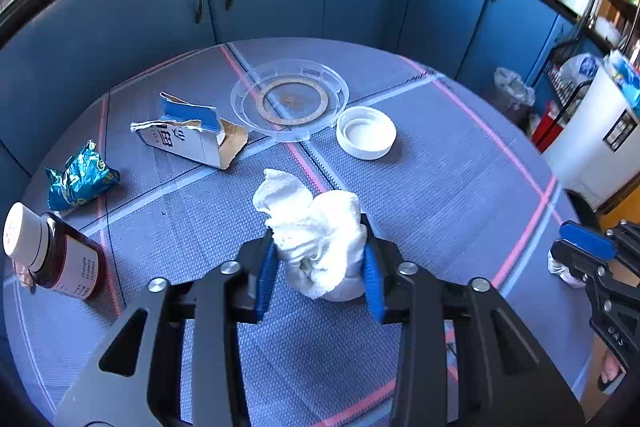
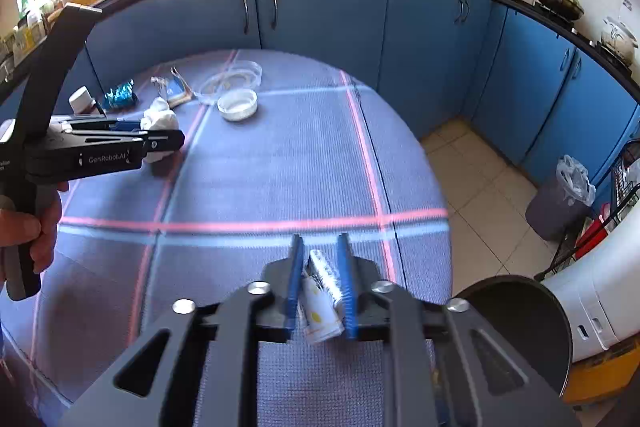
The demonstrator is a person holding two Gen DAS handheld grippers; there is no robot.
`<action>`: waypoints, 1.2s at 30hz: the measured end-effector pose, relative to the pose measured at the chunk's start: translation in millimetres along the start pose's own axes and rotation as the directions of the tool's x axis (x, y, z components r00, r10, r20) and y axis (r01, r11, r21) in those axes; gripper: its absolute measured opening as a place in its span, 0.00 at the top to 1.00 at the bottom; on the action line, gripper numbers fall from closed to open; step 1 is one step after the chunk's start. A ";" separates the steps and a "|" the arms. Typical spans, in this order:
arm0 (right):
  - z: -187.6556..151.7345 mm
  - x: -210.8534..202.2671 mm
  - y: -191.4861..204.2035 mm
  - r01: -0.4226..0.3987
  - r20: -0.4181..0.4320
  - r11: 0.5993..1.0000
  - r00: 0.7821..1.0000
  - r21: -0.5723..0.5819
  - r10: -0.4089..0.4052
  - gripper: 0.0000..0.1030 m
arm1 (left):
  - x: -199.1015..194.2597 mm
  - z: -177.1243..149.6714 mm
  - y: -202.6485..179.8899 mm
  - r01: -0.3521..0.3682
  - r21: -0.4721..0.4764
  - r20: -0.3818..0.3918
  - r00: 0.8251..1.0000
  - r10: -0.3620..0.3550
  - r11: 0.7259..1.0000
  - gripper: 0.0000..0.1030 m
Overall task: Collect trash
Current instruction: 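Carry the tissue and white tube over the black bin with both grippers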
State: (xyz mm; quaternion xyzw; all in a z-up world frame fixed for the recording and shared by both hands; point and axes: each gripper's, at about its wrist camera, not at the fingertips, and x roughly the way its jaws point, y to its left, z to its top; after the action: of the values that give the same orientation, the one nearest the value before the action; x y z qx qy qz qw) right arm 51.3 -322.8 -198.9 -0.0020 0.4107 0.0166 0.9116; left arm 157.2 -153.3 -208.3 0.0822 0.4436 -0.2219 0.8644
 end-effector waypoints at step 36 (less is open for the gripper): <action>-7.2 -112.3 -63.7 0.131 0.186 0.990 0.973 0.051 -0.139 0.95 | -86.8 21.6 -146.6 0.114 0.248 0.163 0.974 -0.158 0.962 0.69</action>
State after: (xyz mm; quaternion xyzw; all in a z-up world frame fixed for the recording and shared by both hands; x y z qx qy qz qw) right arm -26.3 -389.9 -120.2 -0.0110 0.3214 -0.0531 0.9454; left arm 62.0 -263.8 -117.7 0.1336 0.3379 -0.3389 0.8678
